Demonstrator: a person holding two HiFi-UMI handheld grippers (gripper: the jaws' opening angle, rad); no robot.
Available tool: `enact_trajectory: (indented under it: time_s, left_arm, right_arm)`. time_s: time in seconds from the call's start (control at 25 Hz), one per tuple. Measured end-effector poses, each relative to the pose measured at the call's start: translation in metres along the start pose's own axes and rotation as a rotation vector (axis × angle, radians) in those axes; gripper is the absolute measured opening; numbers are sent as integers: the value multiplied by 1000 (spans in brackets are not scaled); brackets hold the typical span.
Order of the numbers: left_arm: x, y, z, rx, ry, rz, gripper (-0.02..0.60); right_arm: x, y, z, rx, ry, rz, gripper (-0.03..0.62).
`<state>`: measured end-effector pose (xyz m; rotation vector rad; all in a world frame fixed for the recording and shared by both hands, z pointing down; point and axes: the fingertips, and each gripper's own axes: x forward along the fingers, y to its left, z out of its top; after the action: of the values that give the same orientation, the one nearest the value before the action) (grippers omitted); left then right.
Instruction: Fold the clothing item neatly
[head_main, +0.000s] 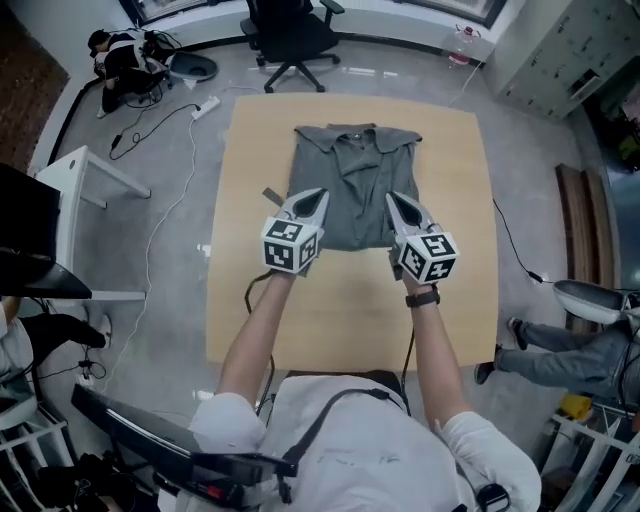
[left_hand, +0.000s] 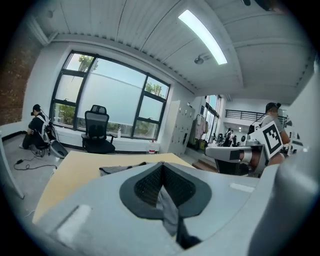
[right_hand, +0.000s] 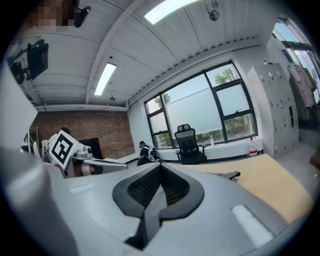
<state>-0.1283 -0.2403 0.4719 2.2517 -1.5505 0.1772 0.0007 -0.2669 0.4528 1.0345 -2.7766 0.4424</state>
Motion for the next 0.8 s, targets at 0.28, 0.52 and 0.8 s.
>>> enact_trajectory:
  time_s: [0.28,0.52,0.8]
  left_arm:
    - [-82,-97,-32,3,-14,-103,2]
    - [-136,-137,-54,30,-54,-91,2]
    - [-183,-177,-63,59,-102,-18,2]
  right_arm:
    - [-93,100,-25,32,-122,38,6]
    - [-156,136,-48,20,-103,30,6]
    - [-227,161,-48,-77,-159,11,6]
